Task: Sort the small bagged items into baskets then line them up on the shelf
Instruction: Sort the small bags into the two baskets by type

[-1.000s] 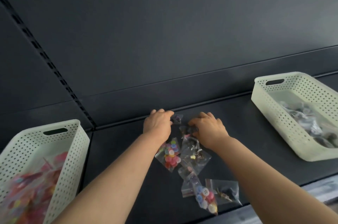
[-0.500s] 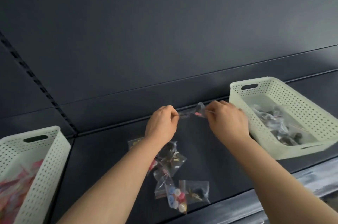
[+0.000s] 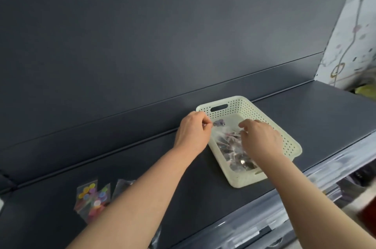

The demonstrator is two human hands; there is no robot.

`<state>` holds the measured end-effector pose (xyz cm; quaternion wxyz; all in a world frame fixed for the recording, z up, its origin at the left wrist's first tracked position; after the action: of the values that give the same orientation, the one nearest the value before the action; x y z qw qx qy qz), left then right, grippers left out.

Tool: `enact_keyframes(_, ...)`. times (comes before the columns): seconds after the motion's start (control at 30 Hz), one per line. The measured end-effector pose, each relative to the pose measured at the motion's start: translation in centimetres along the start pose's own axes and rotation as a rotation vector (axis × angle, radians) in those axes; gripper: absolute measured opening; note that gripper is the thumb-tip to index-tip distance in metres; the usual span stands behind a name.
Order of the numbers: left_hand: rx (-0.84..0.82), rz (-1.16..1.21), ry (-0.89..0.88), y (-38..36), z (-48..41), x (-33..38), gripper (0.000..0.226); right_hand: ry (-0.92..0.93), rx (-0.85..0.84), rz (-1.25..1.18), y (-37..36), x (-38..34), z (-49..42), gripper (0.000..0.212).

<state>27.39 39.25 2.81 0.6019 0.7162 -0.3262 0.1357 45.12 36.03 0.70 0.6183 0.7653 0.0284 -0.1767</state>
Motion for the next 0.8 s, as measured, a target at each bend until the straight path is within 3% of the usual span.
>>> enact_keyframes(0.23,-0.048,-0.036,0.066,-1.9,-0.7,-0.2,0.016,0.153,0.027,-0.012,0.2,-1.9,0.7,0.028)
enact_keyframes(0.47,-0.106,-0.1,0.203,3.1,4.1,-6.9,0.014,0.372,0.039,-0.075,-0.8,-9.1,4.2,0.024)
enact_keyframes(0.73,-0.14,-0.184,0.428,8.2,12.2,-15.6,0.022,0.556,-0.208,-0.061,-6.0,-16.4,10.8,0.018)
enact_keyframes(0.8,-0.121,-0.196,0.459,9.2,13.9,-16.7,0.023,0.586,-0.348,-0.074,-7.5,-17.8,12.5,0.025)
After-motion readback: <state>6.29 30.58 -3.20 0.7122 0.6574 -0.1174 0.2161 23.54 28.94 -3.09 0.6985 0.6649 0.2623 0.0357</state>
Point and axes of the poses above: each hand's wrist, its own z-axis away from the middle knuckle, its own y-axis out of the back of the hand, x = y × z, the point moved 10 cm from there along -z, towards the middle knuckle, and after that the axes turned 4 degrees about -x, right-handed, at the moved point
